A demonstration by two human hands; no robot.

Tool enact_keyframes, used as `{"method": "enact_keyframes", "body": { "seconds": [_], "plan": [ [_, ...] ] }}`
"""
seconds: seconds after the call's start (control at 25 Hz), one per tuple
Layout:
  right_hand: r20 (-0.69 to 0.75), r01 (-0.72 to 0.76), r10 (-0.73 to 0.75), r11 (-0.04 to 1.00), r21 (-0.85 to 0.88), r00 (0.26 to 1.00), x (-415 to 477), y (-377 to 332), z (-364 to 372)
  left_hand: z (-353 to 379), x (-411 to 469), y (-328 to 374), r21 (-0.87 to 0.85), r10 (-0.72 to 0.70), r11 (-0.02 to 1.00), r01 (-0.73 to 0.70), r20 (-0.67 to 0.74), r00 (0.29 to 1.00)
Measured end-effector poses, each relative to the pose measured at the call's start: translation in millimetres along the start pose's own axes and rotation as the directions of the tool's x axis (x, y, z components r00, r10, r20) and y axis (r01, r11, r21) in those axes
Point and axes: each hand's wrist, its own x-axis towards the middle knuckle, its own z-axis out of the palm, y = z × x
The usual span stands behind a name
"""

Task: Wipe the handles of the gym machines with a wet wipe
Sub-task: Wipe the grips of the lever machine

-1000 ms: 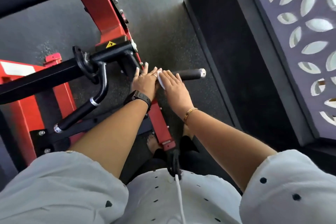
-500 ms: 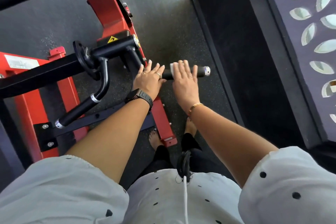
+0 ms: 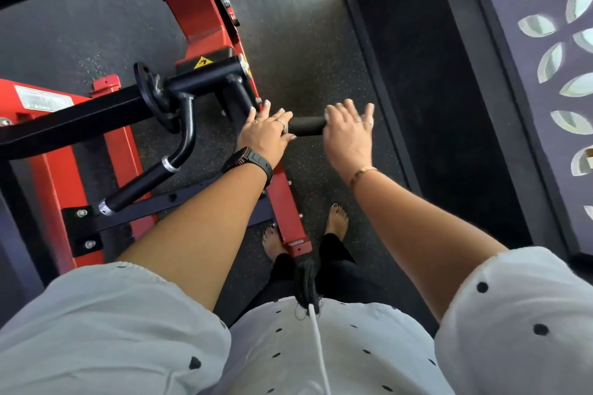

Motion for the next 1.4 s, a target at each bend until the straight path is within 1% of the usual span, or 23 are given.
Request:
{"method": "enact_keyframes", "body": {
  "seconds": [0.08,0.16,0.24,0.32,0.36,0.44,0.48,0.52,0.56,0.64,0.68,0.72,0.76,0.84,0.92,1.0,1.04,1.16,1.24,1.28,1.32,1.36,1.4],
  "plan": [
    [0.029,0.191,-0.191,0.982,0.012,0.981,-9,-32,6,-2,-1,3,-0.001,-0.005,1.0,0.005,-0.006,1.0],
    [0.015,0.297,-0.298,0.954,0.037,0.955,-31,-39,12,-4,-2,5,-0.01,-0.012,1.0,0.011,-0.014,1.0],
    [-0.046,0.246,-0.245,0.969,0.014,0.968,-49,-8,20,-9,-3,7,-0.047,-0.036,0.998,0.037,0.011,0.999],
    [-0.094,0.092,-0.091,0.996,0.014,0.991,-56,31,20,-11,-4,8,-0.057,-0.039,0.998,0.039,0.008,0.999],
    [-0.077,0.023,-0.021,0.999,0.033,0.997,-55,43,18,-12,-4,8,-0.059,-0.033,0.998,0.034,0.01,0.999],
    [-0.038,-0.058,0.06,0.997,0.058,0.997,-41,41,15,-14,-7,10,-0.071,-0.039,0.997,0.04,0.011,0.999],
    [-0.045,-0.063,0.065,0.996,0.063,0.997,-32,27,12,-17,-10,13,-0.08,-0.062,0.995,0.064,0.021,0.998],
    [-0.041,-0.03,0.033,0.997,0.065,0.999,-24,8,9,-20,-11,15,-0.084,-0.085,0.993,0.088,0.031,0.996],
    [-0.026,0.054,-0.052,0.997,0.064,0.998,-19,-13,8,-21,-12,16,-0.079,-0.098,0.992,0.099,0.021,0.995],
    [0.049,0.275,-0.278,0.96,0.047,0.959,-23,-41,11,-23,-11,17,-0.084,-0.111,0.99,0.111,0.008,0.994],
    [0.061,0.341,-0.344,0.939,0.05,0.937,-28,-39,12,-24,-11,17,-0.087,-0.106,0.99,0.106,0.013,0.994],
    [0.036,0.358,-0.359,0.933,0.047,0.933,-31,-27,13,-22,-10,16,-0.094,-0.105,0.99,0.107,0.027,0.994],
    [-0.015,0.335,-0.334,0.942,0.025,0.942,-33,-8,12,-21,-8,15,-0.1,-0.115,0.988,0.12,0.055,0.992],
    [-0.075,0.17,-0.171,0.985,-0.019,0.982,-36,28,9,-19,-7,13,-0.115,-0.141,0.982,0.149,0.073,0.987],
    [-0.006,-0.021,0.021,1.0,-0.003,1.0,-30,41,6,-18,-8,13,-0.125,-0.14,0.981,0.147,0.068,0.988],
    [-0.015,-0.081,0.082,0.996,0.043,0.997,-16,18,4,-20,-9,14,-0.126,-0.125,0.983,0.131,0.058,0.99],
    [-0.004,-0.052,0.053,0.996,0.072,0.999,-10,-1,4,-19,-9,14,-0.112,-0.118,0.986,0.123,0.049,0.992],
    [0.077,0.195,-0.206,0.972,0.132,0.975,-15,-46,9,-19,-9,14,-0.1,-0.136,0.985,0.139,0.03,0.99],
    [0.067,0.256,-0.267,0.957,0.135,0.961,-28,-34,14,-20,-9,16,-0.113,-0.134,0.984,0.135,0.025,0.991],
    [0.007,0.231,-0.235,0.963,0.135,0.972,-31,-16,14,-18,-9,18,-0.107,-0.127,0.986,0.128,0.018,0.992],
    [-0.052,0.152,-0.147,0.98,0.13,0.988,-31,4,14,-16,-9,20,-0.08,-0.114,0.99,0.115,0.016,0.993],
    [-0.067,0.026,-0.013,0.98,0.196,0.998,-33,23,12,-11,-9,23,-0.023,-0.088,0.996,0.088,0.0,0.996],
    [-0.027,-0.108,0.122,0.947,0.304,0.992,-35,38,7,-3,-9,26,0.043,-0.049,0.998,0.049,-0.01,0.999]
  ]
}}
